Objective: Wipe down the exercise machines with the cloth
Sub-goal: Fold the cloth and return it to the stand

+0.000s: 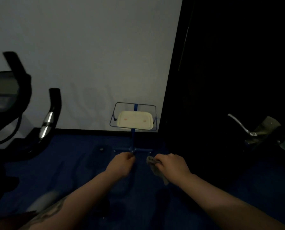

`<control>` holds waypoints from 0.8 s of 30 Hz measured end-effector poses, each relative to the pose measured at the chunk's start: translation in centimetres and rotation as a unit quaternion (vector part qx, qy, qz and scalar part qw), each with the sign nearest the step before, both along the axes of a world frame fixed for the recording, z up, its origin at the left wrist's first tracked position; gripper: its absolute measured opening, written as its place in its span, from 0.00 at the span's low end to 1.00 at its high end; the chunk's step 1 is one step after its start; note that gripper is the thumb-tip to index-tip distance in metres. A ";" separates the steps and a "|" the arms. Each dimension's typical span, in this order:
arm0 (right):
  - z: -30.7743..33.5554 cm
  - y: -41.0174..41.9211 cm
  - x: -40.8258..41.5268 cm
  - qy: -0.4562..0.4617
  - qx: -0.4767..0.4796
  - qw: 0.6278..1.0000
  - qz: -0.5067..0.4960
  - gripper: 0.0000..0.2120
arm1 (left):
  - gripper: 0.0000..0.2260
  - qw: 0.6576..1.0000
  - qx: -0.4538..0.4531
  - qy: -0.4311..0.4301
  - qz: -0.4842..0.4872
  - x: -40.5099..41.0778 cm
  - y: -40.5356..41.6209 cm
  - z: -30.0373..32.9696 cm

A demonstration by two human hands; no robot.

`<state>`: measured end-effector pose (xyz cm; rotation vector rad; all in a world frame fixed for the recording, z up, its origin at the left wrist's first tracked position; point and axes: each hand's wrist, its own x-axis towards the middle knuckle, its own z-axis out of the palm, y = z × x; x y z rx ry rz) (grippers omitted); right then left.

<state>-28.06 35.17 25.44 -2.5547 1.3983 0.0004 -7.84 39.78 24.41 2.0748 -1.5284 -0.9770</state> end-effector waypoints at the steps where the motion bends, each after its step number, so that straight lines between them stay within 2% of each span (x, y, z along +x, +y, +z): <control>1: -0.3 -1.8 -0.2 0.023 -0.001 1.000 0.015 0.10 | 0.13 1.000 0.019 -0.025 -0.003 0.0 -1.9 -0.8; 5: -1.1 -9.4 -0.3 0.048 0.016 0.998 0.037 0.11 | 0.12 0.990 0.097 -0.106 -0.009 0.9 -8.8 -3.2; 10: -2.9 -17.4 1.8 0.043 0.067 0.997 0.022 0.12 | 0.14 0.980 0.169 -0.108 0.022 3.7 -15.1 -5.9; 20: -7.6 -34.7 9.9 0.079 0.107 0.990 -0.046 0.11 | 0.13 0.980 0.162 -0.116 0.005 10.9 -31.9 -8.5; 24: -10.0 -40.7 14.1 0.036 0.111 0.991 -0.065 0.11 | 0.12 0.978 0.167 -0.122 0.027 14.6 -37.8 -10.1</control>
